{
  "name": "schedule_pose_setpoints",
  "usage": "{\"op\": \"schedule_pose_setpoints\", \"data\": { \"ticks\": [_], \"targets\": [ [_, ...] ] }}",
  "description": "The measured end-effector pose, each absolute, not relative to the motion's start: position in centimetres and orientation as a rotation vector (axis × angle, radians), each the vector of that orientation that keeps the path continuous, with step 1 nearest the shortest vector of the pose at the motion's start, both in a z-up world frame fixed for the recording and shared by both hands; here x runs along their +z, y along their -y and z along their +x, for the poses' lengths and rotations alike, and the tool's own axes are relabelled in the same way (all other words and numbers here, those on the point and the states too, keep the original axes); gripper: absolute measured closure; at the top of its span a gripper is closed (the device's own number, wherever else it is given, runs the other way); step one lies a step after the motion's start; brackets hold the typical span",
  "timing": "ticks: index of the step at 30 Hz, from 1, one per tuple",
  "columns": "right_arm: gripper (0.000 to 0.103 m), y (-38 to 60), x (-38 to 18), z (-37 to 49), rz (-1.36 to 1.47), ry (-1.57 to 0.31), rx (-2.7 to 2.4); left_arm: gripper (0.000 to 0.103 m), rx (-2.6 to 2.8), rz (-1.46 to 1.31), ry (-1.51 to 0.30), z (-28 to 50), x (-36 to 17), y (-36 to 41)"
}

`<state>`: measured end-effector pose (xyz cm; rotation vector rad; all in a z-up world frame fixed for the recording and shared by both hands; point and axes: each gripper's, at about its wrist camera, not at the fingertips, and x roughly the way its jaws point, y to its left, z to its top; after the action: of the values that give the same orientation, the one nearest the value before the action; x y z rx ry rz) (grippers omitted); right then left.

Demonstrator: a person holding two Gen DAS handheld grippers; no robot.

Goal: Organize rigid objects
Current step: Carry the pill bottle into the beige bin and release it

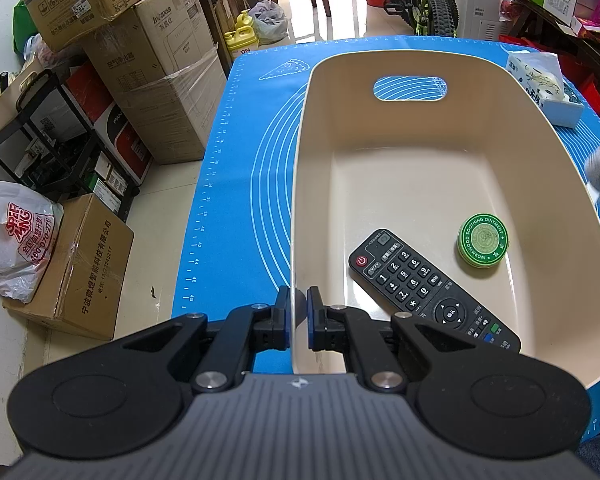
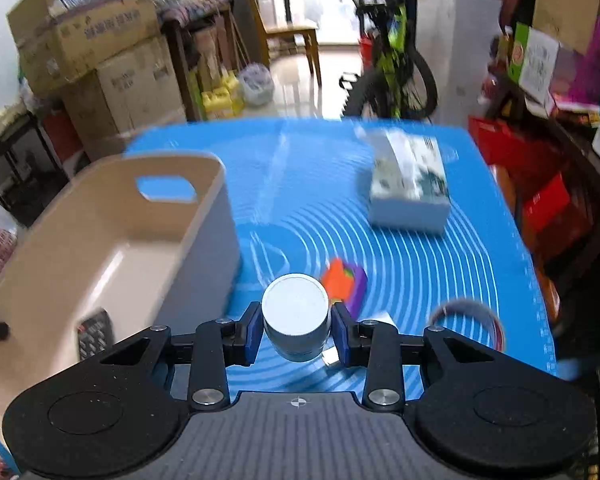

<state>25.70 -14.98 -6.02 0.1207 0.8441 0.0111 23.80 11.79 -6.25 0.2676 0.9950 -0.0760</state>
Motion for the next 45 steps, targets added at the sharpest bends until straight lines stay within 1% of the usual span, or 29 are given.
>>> {"op": "schedule_pose_setpoints", "data": {
  "ticks": [6,13,20,28,33,39,43,44,45],
  "targets": [
    [0.060,13.2,-2.7,25.2,0.122,-0.725,0.083,0.094,-0.076,0.268,-0.995,23.8,-6.3,-11.7],
    [0.060,9.6,-1.0,26.1,0.083,-0.692,0.185,0.094,-0.072,0.272,-0.997,23.8,-6.3,-11.8],
    [0.060,5.0,-1.9,27.4,-0.019,-0.767,0.259,0.094,-0.070,0.278,-0.996,23.9,-6.4,-11.5],
    [0.060,1.7,-5.7,27.6,-0.135,-0.925,0.290,0.094,-0.069,0.278,-0.996,23.9,-6.4,-11.6],
    [0.060,0.9,-7.4,27.6,-0.153,-0.993,0.295,0.094,-0.069,0.280,-0.996,23.9,-6.3,-11.5],
    [0.060,-0.4,-7.9,27.0,-0.255,-1.001,0.302,0.094,-0.069,0.279,-0.996,23.9,-6.3,-11.5],
    [0.050,0.2,-7.4,27.0,-0.228,-0.993,0.302,0.094,-0.068,0.280,-0.997,23.9,-6.3,-11.5],
    [0.049,0.3,-7.3,27.1,-0.213,-0.991,0.302,0.094,-0.068,0.281,-0.997,23.9,-6.3,-11.5],
    [0.044,0.5,-7.1,27.1,-0.198,-0.990,0.301,0.094,-0.068,0.281,-0.997,23.9,-6.3,-11.5]
  ]
}}
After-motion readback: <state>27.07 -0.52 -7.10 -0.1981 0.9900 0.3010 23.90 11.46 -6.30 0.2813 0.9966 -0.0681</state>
